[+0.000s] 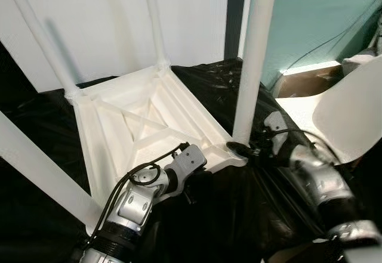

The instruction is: Building children table

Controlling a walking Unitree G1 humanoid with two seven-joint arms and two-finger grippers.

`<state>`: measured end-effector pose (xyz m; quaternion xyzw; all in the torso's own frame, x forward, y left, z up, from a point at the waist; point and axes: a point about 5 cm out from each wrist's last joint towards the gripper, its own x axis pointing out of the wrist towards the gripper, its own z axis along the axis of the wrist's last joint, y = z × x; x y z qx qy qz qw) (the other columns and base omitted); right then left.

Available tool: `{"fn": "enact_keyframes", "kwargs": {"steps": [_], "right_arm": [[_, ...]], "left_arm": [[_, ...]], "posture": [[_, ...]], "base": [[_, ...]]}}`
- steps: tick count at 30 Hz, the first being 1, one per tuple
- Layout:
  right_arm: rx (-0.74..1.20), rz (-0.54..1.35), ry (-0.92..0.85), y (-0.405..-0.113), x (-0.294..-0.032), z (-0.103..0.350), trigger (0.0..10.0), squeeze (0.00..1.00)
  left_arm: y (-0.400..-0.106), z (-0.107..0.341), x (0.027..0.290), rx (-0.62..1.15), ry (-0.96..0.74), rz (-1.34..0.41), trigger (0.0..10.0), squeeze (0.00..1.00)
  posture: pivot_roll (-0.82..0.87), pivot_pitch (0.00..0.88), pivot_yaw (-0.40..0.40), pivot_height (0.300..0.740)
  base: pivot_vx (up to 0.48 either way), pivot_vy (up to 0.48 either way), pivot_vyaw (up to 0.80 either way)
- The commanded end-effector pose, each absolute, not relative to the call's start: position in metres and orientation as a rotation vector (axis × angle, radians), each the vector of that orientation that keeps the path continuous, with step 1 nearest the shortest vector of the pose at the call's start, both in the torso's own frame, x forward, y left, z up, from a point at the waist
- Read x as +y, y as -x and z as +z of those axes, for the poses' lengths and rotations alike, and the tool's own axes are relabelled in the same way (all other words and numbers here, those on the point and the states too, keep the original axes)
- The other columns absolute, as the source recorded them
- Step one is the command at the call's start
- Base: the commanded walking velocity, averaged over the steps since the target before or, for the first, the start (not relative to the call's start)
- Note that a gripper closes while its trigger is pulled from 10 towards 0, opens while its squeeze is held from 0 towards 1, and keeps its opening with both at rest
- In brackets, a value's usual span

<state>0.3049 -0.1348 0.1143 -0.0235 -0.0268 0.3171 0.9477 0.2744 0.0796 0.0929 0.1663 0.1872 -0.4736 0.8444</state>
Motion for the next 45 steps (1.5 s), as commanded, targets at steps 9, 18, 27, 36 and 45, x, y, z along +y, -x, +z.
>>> {"fn": "enact_keyframes", "kwargs": {"steps": [9, 18, 27, 36, 45], "right_arm": [[-0.207, 0.514, -0.107, -0.303, -0.098, 0.132, 0.0, 0.0], [-0.082, 0.775, -0.046, -0.294, -0.079, 0.12, 10.0, 1.0], [-0.051, 1.033, 0.152, -0.308, -0.103, 0.127, 10.0, 0.0], [0.086, 1.211, 0.315, -0.325, -0.125, 0.13, 0.0, 0.0], [0.136, 1.241, 0.239, -0.325, -0.131, 0.131, 0.0, 0.0]], "left_arm": [[-0.26, 0.052, 0.089, 0.593, -0.335, -0.899, 10.0, 0.0], [-0.257, 0.049, 0.088, 0.6, -0.328, -0.896, 10.0, 0.0], [-0.263, 0.05, 0.084, 0.587, -0.326, -0.897, 10.0, 0.0], [-0.264, 0.05, 0.085, 0.583, -0.327, -0.89, 10.0, 0.0], [-0.261, 0.047, 0.087, 0.59, -0.316, -0.875, 10.0, 0.0]], "posture": [[0.15, 0.0, 0.018, 0.74], [0.14, 0.0, 0.01, 0.74], [0.13, 0.0, -0.001, 0.74], [0.13, 0.0, -0.003, 0.74], [0.15, 0.0, -0.019, 0.74]], "base": [[0.0, 0.0, 0.0], [0.0, 0.0, 0.0], [0.0, 0.0, 0.0], [0.0, 0.0, 0.0], [0.0, 0.0, 0.0]]}}
